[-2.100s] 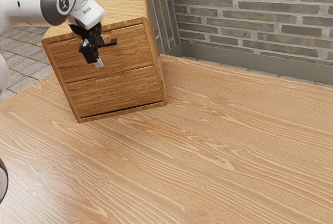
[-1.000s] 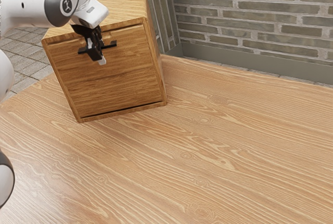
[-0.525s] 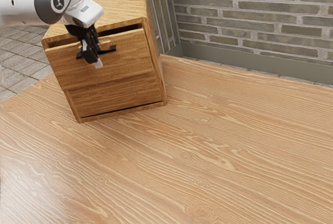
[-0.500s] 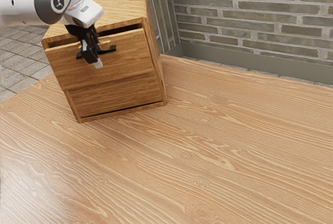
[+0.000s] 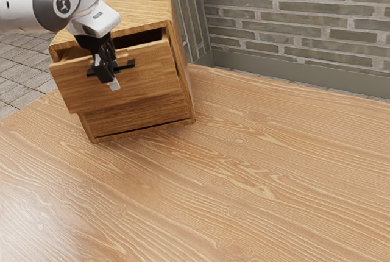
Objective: Pull the drawer handle with one arm to open the drawer
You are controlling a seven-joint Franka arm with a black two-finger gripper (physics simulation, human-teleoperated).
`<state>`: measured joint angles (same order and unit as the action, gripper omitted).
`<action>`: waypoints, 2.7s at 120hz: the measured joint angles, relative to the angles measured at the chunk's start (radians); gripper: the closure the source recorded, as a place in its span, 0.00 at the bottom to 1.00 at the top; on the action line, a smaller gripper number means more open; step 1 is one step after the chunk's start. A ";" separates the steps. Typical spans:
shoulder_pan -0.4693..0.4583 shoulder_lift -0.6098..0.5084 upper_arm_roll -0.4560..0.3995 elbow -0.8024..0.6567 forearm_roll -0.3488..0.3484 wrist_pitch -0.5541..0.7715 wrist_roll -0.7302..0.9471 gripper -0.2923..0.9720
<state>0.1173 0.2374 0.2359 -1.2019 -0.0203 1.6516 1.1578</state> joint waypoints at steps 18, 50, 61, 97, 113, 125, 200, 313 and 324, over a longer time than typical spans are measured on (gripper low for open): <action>-0.013 -0.032 -0.004 -0.035 0.004 -0.001 -0.009 0.50; -0.021 -0.093 -0.009 -0.101 0.006 -0.005 -0.020 0.57; -0.022 -0.116 -0.010 -0.123 0.004 -0.006 -0.023 0.57; -0.033 -0.190 -0.019 -0.212 0.001 -0.004 -0.033 0.52; -0.041 -0.237 -0.025 -0.261 0.003 -0.003 -0.039 0.52; -0.057 -0.274 -0.021 -0.297 0.003 -0.002 -0.043 0.52; -0.054 -0.425 -0.060 -0.481 0.006 0.018 -0.070 0.52; -0.022 -0.605 -0.190 -0.450 0.089 0.013 -0.103 0.32; -0.052 -0.618 -0.192 -0.452 0.087 -0.014 -0.106 0.29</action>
<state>0.0649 -0.3810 0.0436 -1.6536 0.0664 1.6374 1.0514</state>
